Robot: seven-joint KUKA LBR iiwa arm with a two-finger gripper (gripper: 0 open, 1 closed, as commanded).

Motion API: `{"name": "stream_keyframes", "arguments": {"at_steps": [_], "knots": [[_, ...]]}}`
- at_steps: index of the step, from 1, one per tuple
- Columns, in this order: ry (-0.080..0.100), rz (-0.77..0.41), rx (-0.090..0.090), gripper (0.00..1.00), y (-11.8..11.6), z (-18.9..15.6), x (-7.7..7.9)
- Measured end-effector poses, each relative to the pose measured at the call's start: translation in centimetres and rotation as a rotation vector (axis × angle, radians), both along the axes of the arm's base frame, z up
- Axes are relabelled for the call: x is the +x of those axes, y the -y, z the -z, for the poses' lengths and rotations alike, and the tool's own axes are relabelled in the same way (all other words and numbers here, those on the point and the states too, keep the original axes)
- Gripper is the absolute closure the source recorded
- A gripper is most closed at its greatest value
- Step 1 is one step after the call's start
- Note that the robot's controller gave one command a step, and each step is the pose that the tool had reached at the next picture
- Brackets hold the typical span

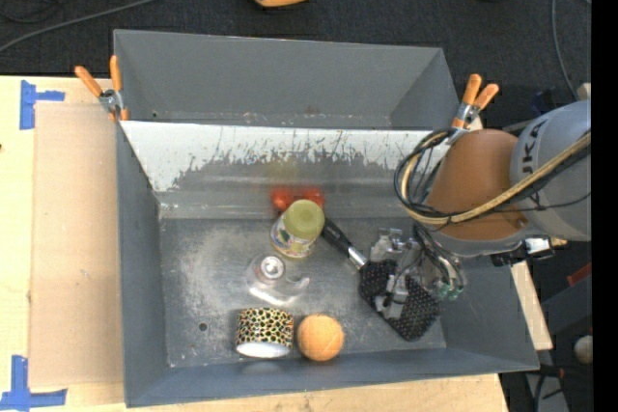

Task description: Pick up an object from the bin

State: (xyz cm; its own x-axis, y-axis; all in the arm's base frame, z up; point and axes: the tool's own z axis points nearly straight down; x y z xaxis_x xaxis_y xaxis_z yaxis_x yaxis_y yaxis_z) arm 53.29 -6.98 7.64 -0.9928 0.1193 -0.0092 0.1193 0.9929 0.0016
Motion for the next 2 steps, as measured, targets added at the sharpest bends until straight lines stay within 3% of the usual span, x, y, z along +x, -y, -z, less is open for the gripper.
{"name": "stream_keyframes", "arguments": {"at_steps": [2], "knots": [[0.0,-0.001,0.0,1.0,-0.01,0.0,0.0]]}}
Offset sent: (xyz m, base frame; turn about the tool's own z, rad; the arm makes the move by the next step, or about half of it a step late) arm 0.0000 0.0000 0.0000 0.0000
